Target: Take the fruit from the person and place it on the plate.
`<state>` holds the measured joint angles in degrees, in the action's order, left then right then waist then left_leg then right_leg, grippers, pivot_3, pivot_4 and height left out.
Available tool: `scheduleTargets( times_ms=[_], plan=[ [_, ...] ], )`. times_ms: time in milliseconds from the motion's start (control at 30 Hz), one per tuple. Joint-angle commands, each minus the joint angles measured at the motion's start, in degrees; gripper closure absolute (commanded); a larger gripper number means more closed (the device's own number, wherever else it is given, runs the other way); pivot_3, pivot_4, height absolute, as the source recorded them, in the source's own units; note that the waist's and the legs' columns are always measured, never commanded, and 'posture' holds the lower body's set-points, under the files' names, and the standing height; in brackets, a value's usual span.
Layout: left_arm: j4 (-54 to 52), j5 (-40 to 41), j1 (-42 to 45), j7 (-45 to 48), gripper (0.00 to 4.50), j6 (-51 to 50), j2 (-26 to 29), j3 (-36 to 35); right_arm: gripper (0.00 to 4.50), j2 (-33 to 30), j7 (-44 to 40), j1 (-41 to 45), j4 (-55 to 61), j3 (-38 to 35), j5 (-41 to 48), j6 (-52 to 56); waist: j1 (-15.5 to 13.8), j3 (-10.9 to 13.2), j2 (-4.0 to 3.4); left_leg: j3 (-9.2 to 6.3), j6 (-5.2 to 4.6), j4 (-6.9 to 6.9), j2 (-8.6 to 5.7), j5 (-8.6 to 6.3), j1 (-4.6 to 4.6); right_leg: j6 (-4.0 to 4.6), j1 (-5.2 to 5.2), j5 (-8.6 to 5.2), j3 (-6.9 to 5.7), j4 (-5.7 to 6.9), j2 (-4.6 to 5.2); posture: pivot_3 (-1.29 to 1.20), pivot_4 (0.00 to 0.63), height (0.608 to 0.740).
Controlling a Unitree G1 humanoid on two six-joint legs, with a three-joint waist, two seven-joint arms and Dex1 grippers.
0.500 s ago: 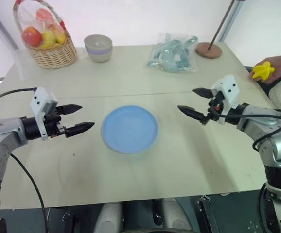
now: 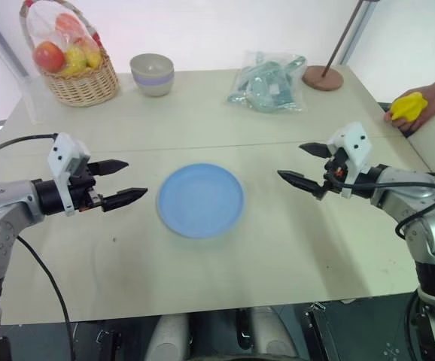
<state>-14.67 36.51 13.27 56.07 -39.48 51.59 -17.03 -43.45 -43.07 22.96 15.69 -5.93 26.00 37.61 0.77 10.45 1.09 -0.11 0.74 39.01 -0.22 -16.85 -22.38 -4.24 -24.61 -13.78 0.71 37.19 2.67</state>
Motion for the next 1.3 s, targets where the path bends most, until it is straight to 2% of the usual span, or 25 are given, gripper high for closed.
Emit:
scheduleTargets(
  times_ms=[33, 1100, 1233, 1300],
  plan=[
    [-1.3, 0.5, 0.8, -0.2, 0.00, 0.5, 0.3, -0.5, 0.08, -0.1, 0.3, 0.3, 1.9, -1.6, 0.6, -0.4, 0.0, 0.0, 0.00, 0.00, 0.00, 0.00, 0.00, 0.00, 0.00, 0.00, 0.00, 0.00, 0.00, 0.00, 0.00, 0.00, 0.150, 0.740],
    [-1.6, 0.4, 0.6, -1.3, 0.00, 1.5, -0.6, -0.8, 0.08, 1.2, 1.4, 2.2, 0.9, -1.2, 0.1, -1.2, 0.0, 0.0, 0.00, 0.00, 0.00, 0.00, 0.00, 0.00, 0.00, 0.00, 0.00, 0.00, 0.00, -0.01, 0.00, 0.00, 0.150, 0.740],
    [-2.5, -1.2, 1.3, -6.4, 0.00, 3.7, -3.6, -1.5, 0.08, 1.9, 1.7, 2.9, 1.0, -0.7, 0.1, -1.1, 0.0, 0.0, 0.00, -0.01, 0.00, 0.00, 0.00, 0.00, 0.00, 0.00, 0.00, 0.00, 0.00, -0.01, 0.02, 0.00, 0.150, 0.740],
    [-3.7, -1.7, 2.5, -12.4, 0.00, 4.8, -7.9, -1.9, 0.08, 2.2, 1.7, 3.1, 0.8, -0.5, 0.0, -1.3, -0.1, 0.0, 0.00, -0.01, 0.00, 0.00, 0.00, 0.00, -0.01, 0.00, 0.00, 0.00, 0.01, -0.02, 0.04, 0.00, 0.150, 0.740]
  ],
)
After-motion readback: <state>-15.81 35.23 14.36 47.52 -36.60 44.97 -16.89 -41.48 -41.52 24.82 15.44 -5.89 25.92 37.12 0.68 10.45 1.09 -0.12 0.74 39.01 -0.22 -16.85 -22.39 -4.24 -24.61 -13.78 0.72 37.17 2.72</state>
